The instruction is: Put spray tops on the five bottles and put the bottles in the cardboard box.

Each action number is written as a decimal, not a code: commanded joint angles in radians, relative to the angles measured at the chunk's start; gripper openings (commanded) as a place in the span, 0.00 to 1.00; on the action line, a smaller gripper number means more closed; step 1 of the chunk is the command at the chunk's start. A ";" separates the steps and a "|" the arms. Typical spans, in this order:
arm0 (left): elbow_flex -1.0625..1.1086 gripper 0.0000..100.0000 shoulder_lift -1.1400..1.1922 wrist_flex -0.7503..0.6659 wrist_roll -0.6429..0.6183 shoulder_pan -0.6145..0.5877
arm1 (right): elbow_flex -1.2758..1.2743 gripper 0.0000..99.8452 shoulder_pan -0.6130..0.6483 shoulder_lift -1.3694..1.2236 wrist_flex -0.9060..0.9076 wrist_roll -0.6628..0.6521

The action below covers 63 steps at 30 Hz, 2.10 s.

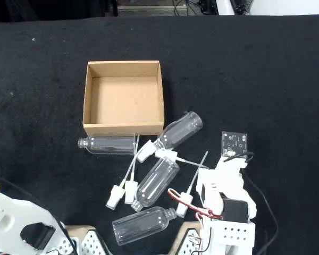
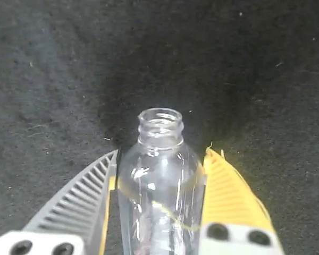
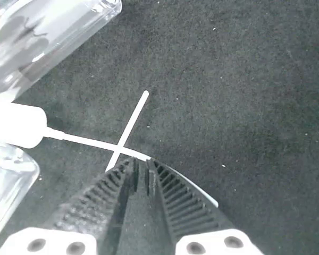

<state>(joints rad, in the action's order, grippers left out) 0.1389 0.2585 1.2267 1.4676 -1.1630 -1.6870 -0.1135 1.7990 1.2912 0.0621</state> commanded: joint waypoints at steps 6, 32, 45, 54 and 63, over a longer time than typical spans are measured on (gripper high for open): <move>-0.064 0.10 -0.011 -0.008 0.020 0.002 | 0.004 0.01 -0.015 0.096 0.008 -0.003; -0.051 0.29 -0.009 -0.011 0.094 -0.042 | 0.004 0.01 -0.015 0.096 0.008 -0.003; -0.045 0.22 -0.008 -0.003 0.095 -0.042 | 0.004 0.01 -0.015 0.096 0.008 -0.003; 0.050 0.05 -0.020 0.003 0.077 -0.036 | 0.004 0.01 -0.015 0.096 0.008 -0.003; -0.176 0.03 -0.229 0.448 -0.328 0.179 | 0.004 0.01 -0.015 0.096 0.008 -0.003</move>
<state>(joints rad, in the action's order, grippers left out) 0.0867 0.1818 1.4569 1.3218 -1.1093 -1.6870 -0.1135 1.7990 1.2912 0.0621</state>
